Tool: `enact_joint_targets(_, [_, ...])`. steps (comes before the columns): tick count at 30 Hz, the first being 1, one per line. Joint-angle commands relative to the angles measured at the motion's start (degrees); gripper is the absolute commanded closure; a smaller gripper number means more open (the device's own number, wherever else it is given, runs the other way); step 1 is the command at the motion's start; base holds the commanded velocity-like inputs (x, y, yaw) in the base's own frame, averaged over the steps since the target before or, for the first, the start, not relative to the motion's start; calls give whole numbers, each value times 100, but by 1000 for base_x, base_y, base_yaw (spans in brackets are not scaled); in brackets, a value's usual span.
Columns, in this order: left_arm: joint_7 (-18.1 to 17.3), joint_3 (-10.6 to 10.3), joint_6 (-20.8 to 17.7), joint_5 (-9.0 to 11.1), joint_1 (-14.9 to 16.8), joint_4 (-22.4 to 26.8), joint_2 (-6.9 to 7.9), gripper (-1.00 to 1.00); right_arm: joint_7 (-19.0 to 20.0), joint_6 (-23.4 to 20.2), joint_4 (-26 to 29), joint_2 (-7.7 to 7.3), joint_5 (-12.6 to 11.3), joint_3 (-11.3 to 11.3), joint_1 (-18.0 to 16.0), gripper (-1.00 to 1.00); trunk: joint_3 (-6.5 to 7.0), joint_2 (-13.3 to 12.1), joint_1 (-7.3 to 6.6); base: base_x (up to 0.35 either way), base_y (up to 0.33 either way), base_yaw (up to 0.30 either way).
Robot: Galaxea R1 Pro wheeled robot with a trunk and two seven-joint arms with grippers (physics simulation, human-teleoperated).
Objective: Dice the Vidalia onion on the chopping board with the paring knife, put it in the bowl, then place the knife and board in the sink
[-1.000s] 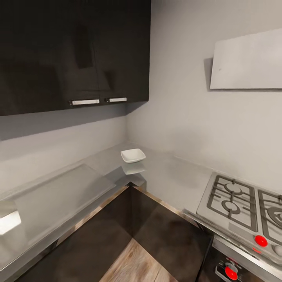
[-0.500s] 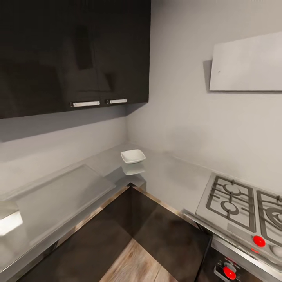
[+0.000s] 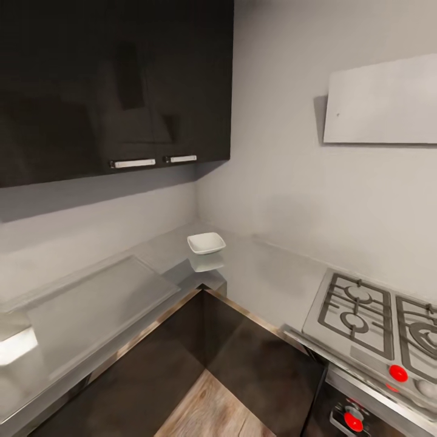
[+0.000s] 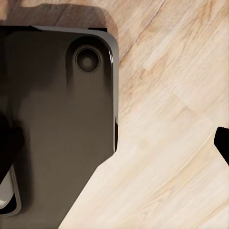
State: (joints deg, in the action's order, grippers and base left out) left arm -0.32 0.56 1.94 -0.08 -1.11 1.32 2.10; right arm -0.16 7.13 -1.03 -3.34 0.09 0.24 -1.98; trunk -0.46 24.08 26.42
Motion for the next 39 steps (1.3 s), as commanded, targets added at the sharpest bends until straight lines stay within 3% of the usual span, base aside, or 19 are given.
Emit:
enact_joint_targets(1, [-3,5,8,-1,-5,8,0,-100,-2,25,-11,0,2,2,-5,-100,14,-36,-20,0,0,0])
enact_joint_targets(27, [-3,5,8,-1,-3,9,0,-100,-2,25,-10,0,3,2,-5,-100,50,-116,-64,0,0,0])
enact_joint_targets(34, [-18,30,59,25,-4,236,-226,-100,30,69,20,-226,0,-3,140,-100,50,-116,-64,0,0,0])
enact_joint_targets(39, [32,35,-46,25,-3,397,-295,-100,28,218,20,-208,0,2,136,-100,50,-116,-64,0,0,0])
